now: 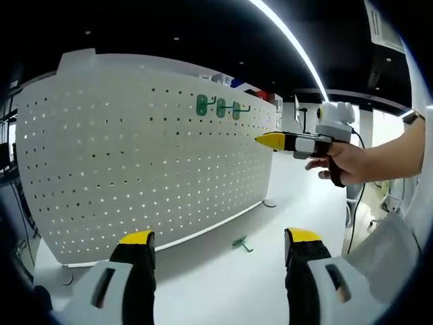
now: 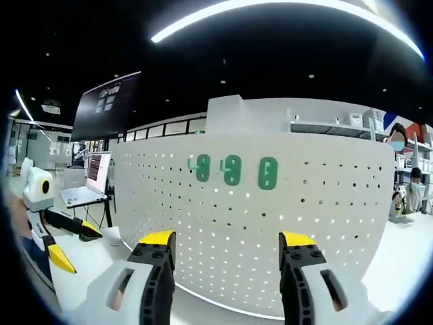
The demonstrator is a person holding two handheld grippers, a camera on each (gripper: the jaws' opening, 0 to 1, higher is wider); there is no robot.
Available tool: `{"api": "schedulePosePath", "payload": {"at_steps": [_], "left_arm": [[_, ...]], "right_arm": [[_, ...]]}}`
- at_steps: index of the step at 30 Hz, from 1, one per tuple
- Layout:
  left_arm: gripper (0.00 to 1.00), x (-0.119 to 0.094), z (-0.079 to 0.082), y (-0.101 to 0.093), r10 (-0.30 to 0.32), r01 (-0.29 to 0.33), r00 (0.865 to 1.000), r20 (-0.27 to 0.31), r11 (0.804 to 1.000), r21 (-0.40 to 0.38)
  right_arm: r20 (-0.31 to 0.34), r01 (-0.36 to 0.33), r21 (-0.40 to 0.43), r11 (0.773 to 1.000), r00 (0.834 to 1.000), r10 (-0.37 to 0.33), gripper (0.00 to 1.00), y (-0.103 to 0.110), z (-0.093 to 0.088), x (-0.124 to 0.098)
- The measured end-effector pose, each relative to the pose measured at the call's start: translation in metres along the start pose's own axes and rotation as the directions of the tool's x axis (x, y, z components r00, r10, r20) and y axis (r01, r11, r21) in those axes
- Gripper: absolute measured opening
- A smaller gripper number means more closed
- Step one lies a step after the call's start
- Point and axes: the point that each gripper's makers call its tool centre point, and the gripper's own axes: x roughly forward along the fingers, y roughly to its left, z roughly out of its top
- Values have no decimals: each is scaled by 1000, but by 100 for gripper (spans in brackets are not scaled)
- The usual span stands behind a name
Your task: Insert the hook assembly into the mounting plate slot until the hook locks in place.
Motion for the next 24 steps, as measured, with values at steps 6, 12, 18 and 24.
{"api": "schedulePosePath", "payload": {"at_steps": [6, 12, 18, 24], "left_arm": [[80, -1, -1, -1, 0, 0, 1000, -1, 1000, 0], [80, -2, -2, -2, 1, -1, 1000, -3, 1000, 2], [80, -4, -4, -1, 4, -4, 1000, -7, 1000, 2], [81, -5, -5, -1, 5, -5, 1000, -9, 1000, 6]], "right_arm": [[-13, 16, 10, 1000, 1000, -16, 60, -2, -8, -10], [-30, 11, 18, 1000, 1000, -10, 60, 1, -16, -21], [-42, 7, 18, 1000, 999, -6, 61, 2, -22, -29], [-56, 1, 29, 1000, 998, 0, 62, 7, -29, -37]]}}
